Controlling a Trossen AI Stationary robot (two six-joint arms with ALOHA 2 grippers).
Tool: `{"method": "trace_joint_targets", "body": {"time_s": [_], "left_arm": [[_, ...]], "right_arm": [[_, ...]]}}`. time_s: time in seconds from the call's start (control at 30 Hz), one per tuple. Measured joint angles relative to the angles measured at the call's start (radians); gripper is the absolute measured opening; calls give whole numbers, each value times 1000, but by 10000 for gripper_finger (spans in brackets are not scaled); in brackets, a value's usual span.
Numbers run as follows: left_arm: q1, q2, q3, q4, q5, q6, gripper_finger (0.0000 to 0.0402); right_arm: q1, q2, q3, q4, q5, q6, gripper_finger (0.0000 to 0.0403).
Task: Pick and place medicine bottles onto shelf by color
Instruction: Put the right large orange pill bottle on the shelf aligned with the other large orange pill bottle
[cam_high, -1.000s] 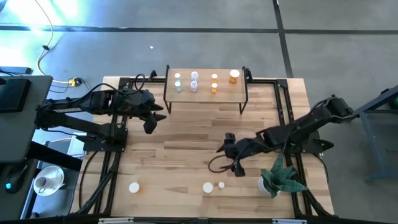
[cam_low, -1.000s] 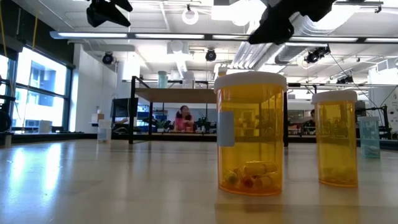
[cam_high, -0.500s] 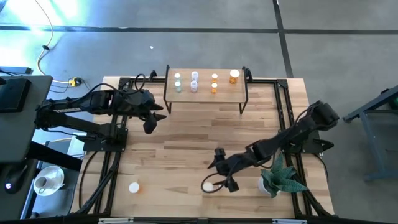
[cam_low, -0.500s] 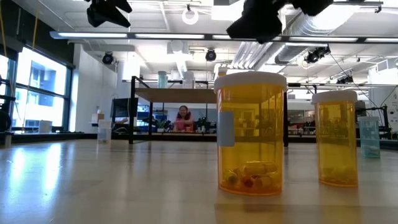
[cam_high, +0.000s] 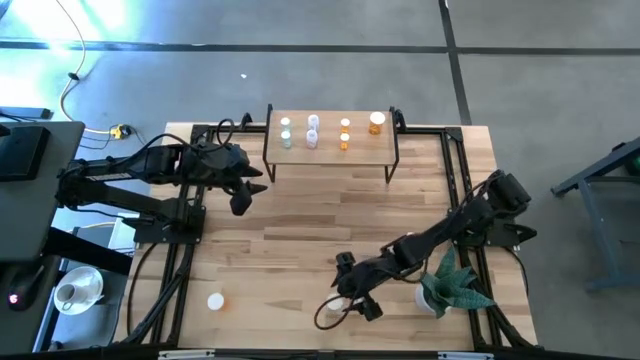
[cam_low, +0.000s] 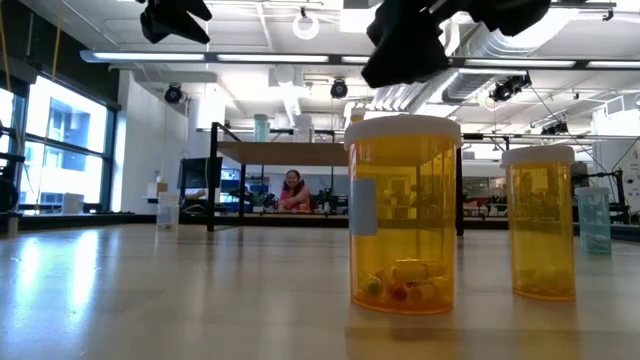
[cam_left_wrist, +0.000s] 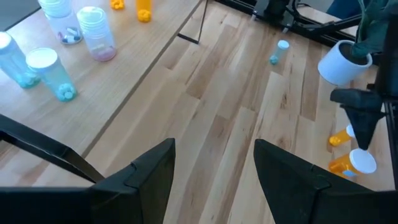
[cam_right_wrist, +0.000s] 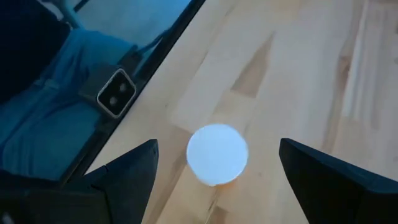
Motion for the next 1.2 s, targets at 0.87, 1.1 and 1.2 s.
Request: {"method": "trace_joint_targets", "body": {"time_s": [0.87, 1.1, 1.2], "left_arm": [[0, 0, 0, 1, 0, 2, 209], [0, 0, 0, 1, 0, 2, 209], [0, 0, 0, 1, 0, 2, 209]], "right_arm": [[4, 143, 0, 118, -10, -6, 326], [4, 143, 0, 112, -11, 11, 326], [4, 143, 0, 105, -11, 11, 320]]}}
